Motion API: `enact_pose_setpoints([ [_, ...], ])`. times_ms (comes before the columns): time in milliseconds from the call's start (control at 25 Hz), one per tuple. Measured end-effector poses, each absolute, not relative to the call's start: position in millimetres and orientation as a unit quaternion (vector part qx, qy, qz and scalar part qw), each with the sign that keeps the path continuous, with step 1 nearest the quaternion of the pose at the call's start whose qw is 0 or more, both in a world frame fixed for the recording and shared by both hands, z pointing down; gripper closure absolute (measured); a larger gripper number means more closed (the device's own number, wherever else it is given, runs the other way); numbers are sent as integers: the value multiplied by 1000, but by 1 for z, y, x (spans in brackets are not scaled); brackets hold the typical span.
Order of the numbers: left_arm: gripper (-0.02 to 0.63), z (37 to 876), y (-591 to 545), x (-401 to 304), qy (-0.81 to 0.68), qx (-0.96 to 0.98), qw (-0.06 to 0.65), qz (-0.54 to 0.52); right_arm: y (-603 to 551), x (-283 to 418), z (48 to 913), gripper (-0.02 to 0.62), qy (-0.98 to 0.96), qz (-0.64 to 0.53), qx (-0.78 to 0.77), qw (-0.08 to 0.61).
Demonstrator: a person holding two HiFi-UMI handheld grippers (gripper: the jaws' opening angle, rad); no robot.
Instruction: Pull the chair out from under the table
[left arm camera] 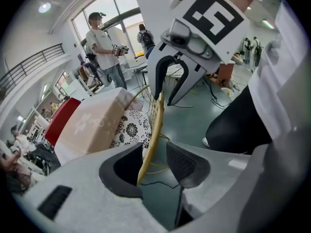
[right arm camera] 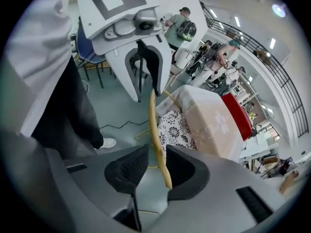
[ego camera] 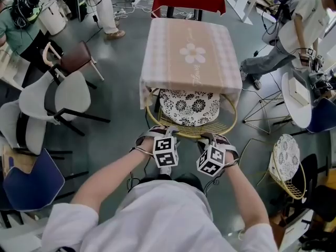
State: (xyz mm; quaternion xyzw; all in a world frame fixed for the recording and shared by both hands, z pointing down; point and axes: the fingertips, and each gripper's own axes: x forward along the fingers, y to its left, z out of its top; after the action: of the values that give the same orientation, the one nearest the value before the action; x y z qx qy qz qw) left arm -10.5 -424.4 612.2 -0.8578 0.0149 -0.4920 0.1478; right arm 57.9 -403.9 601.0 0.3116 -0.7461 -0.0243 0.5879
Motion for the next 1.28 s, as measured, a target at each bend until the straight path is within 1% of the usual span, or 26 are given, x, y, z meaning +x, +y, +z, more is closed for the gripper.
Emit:
enact_pose_setpoints([
  [160, 460, 625, -428, -8, -13, -843, 171, -510, -405, 61, 615, 505, -724, -60, 269, 632],
  [360, 460, 641, -432, -7, -40, -824, 193, -532, -410, 72, 628, 505, -705, -75, 241, 662],
  [680, 465, 656, -438, -7, -73, -791, 239, -559, -412, 72, 644, 508, -693, -92, 207, 685],
  [800, 537, 657, -442, -6, -73, -779, 261, -565, -415, 72, 651, 524, -687, -100, 198, 692],
  [840, 540, 657, -442, -6, -74, -776, 265, -568, -415, 71, 653, 541, -685, -104, 198, 694],
  [1000, 546, 658, -444, -5, -60, -766, 288, -571, -418, 70, 657, 551, -671, -122, 203, 702],
  [1280, 548, 660, -443, -5, -62, -756, 282, -588, -417, 70, 655, 563, -687, -94, 204, 691],
])
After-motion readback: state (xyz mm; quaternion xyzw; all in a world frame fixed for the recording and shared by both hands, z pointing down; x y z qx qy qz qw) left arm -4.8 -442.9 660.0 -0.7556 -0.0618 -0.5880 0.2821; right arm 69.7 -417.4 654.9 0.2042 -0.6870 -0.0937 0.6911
